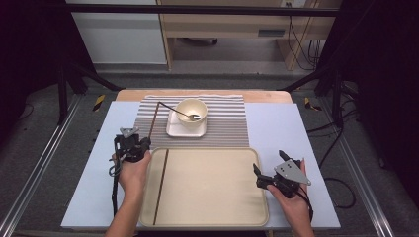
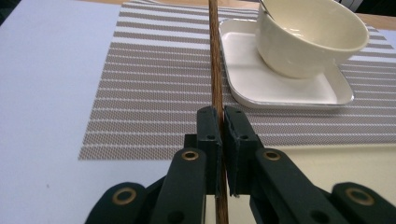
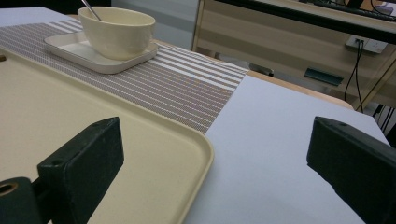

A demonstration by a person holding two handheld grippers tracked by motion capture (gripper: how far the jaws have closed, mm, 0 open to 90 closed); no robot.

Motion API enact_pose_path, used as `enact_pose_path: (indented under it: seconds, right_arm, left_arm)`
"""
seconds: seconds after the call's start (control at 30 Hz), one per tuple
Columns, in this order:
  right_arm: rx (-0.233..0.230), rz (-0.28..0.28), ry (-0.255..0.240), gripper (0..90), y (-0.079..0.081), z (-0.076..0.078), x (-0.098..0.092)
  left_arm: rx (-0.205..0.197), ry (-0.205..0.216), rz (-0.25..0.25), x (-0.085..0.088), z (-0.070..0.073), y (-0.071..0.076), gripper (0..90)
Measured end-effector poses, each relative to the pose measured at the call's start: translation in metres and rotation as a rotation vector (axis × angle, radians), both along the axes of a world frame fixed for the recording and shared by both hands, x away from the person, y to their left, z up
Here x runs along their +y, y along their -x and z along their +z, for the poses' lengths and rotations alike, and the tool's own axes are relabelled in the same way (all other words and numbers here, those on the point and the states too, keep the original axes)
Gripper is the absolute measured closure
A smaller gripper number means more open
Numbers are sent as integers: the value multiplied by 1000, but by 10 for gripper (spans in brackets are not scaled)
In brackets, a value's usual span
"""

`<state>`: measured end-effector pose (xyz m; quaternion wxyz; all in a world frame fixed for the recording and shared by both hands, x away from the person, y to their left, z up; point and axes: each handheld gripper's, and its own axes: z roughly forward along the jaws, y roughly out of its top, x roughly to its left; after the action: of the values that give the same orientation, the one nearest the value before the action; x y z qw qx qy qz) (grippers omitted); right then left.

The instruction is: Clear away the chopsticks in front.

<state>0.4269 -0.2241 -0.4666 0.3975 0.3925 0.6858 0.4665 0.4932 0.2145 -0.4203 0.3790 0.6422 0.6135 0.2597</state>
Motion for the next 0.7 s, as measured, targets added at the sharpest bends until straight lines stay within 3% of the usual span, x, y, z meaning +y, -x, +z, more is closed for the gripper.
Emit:
enact_pose_path:
  seconds: [0.07, 0.23, 0.3, 0.4, 0.47, 0.7]
  right_arm:
    - [-5, -6, -10, 41, 2, 2, -1]
    - [-9, -11, -10, 41, 3, 3, -1]
    - [-12, -16, -11, 41, 3, 3, -1]
    - [-19, -23, -17, 41, 3, 4, -3]
    - [-13, -28, -20, 41, 2, 3, -4]
    - [-7, -27, -24, 41, 1, 2, -6]
  left_arm:
    - [-9, -32, 2, -6, 1, 12, 853]
    - [-3, -33, 4, -9, 3, 30, 854]
    - [-13, -59, 0, -10, 3, 37, 853]
    - [-23, -46, -9, -13, 1, 45, 853]
    - [-31, -73, -20, -17, 0, 50, 853]
    - [-70, -31, -24, -27, 1, 69, 853]
